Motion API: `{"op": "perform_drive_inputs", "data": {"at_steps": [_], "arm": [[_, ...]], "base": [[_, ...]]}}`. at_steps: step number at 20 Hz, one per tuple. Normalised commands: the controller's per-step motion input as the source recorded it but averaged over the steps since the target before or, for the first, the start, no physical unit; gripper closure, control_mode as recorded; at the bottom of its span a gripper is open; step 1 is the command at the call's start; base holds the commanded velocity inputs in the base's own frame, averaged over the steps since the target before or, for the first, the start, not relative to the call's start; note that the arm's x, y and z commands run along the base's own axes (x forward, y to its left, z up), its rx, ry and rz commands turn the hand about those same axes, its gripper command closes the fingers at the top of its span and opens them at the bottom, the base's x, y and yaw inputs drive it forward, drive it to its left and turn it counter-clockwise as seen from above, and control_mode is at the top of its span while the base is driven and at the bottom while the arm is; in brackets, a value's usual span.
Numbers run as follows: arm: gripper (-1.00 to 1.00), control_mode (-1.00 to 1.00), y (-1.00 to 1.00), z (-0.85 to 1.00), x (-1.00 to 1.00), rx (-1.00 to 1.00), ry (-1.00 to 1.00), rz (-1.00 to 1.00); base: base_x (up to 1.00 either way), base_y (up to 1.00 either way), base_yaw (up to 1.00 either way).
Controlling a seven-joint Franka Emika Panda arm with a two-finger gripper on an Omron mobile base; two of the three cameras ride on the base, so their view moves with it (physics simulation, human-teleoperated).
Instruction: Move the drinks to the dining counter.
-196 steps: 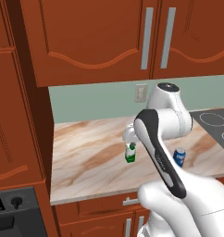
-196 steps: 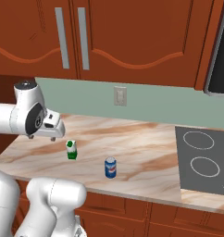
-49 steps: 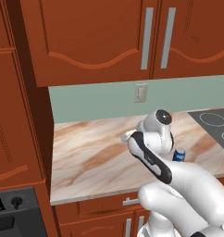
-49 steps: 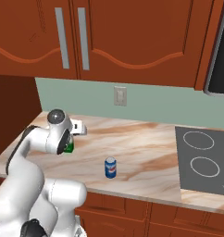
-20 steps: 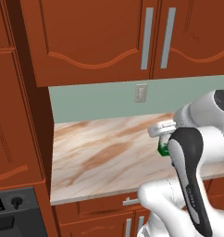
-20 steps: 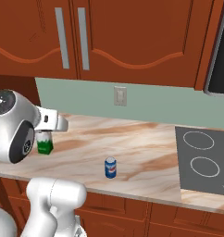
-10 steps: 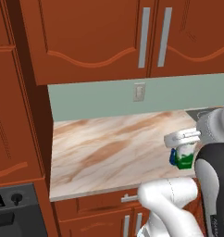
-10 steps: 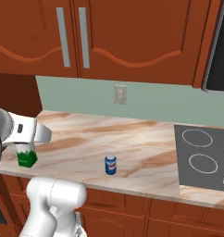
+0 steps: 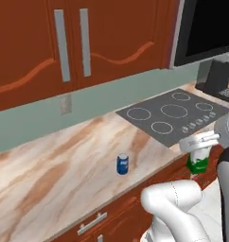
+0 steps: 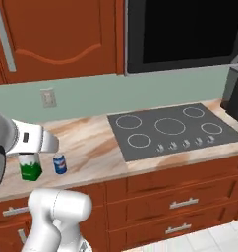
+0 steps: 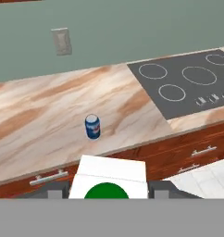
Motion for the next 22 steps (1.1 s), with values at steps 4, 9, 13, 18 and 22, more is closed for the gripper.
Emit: {"op": "perform_drive_inputs", "data": {"at_steps": [4,9,13,18,22], "arm": [[1.00,1.00,0.00,0.00,0.00,0.00,0.00,0.00],[1.00,1.00,0.00,0.00,0.00,0.00,0.00,0.00],[1.00,1.00,0.00,0.00,0.00,0.00,0.00,0.00],[1.00,1.00,0.00,0.00,0.00,0.00,0.00,0.00],[1.00,1.00,0.00,0.00,0.00,0.00,0.00,0.00]], "base": [[0.00,0.00,-0.94],[0.00,0.00,-0.95],[0.00,0.00,-0.98],[0.00,0.00,-1.00],[0.00,0.03,-1.00]]}}
